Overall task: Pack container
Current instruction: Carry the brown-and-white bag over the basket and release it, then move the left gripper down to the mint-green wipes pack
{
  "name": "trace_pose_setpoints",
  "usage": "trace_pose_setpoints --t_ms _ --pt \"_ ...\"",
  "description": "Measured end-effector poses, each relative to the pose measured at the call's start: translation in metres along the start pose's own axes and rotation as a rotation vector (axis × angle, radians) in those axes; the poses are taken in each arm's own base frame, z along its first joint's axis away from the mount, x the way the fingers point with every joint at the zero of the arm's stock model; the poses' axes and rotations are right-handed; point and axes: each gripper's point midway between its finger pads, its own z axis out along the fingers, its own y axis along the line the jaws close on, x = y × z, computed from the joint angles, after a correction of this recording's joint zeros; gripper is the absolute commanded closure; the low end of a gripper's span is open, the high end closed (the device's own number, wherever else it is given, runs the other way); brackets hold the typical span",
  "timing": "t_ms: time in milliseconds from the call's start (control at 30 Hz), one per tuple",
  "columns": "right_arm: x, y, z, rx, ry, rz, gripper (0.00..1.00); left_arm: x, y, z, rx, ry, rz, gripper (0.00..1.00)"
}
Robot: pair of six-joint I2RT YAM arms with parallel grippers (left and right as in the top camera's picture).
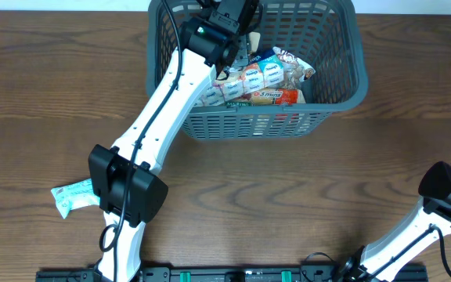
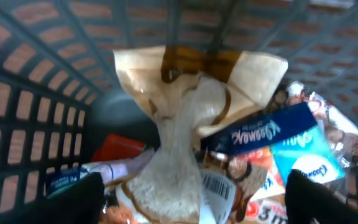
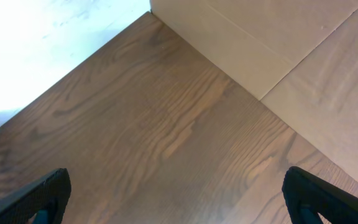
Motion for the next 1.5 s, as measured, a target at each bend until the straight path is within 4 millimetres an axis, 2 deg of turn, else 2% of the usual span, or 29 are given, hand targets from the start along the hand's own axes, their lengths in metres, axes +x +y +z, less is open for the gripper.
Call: trace_pose_setpoints --t_ms 100,200,333,467,567,633,700,767,833,900,1033,1200,1333,1433,1500 --pt "0.0 0.0 0.0 0.0 0.0 0.0 0.01 -0.009 0.005 0.0 -0.028 -0.04 0.008 0.01" --pt "0.0 0.0 0.0 0.0 0.0 0.0 0.01 -0.022 0.013 -0.004 -0.056 -0.086 0.013 0.01" --pt "0.0 0.0 0.0 0.0 0.0 0.0 0.01 -0.054 0.03 -0.035 -0.069 -0.182 -0.023 0.01" --pt "0.0 0.0 0.0 0.0 0.0 0.0 0.01 -0.095 0.068 -0.108 -0.08 -0.344 -0.121 0.01" --pt "0.0 0.0 0.0 0.0 0.0 0.0 0.01 -0.11 0.117 -0.181 -0.14 -0.476 -0.251 0.01" --pt "0.0 0.0 0.0 0.0 0.0 0.0 0.01 -0.103 0.153 -0.223 -0.197 -0.526 -0.366 0.01" --pt "0.0 0.0 0.0 0.0 0.0 0.0 0.01 -0.086 0.189 -0.256 -0.253 -0.549 -0.504 0.01" --pt "0.0 0.0 0.0 0.0 0.0 0.0 0.01 -0.06 0.221 -0.277 -0.316 -0.539 -0.66 0.01" --pt "0.0 0.0 0.0 0.0 0.0 0.0 0.01 -0.034 0.249 -0.287 -0.387 -0.517 -0.82 0.02" --pt "0.0 0.0 0.0 0.0 0.0 0.0 0.01 -0.008 0.269 -0.287 -0.465 -0.476 -0.959 0.01" --pt "0.0 0.0 0.0 0.0 0.0 0.0 0.01 0.001 0.292 -0.274 -0.515 -0.501 -1.211 0.01" --pt "0.0 0.0 0.0 0.0 0.0 0.0 0.01 0.031 0.31 -0.233 -0.618 -0.417 -1.424 0.01" --pt "0.0 0.0 0.0 0.0 0.0 0.0 0.01 0.072 0.327 -0.195 -0.769 -0.313 -1.566 0.01" --pt "0.0 0.0 0.0 0.0 0.0 0.0 0.01 0.115 0.339 -0.168 -0.91 -0.202 -1.681 0.01" --pt "0.0 0.0 0.0 0.0 0.0 0.0 0.01 0.141 0.344 -0.157 -0.988 -0.136 -1.737 0.01"
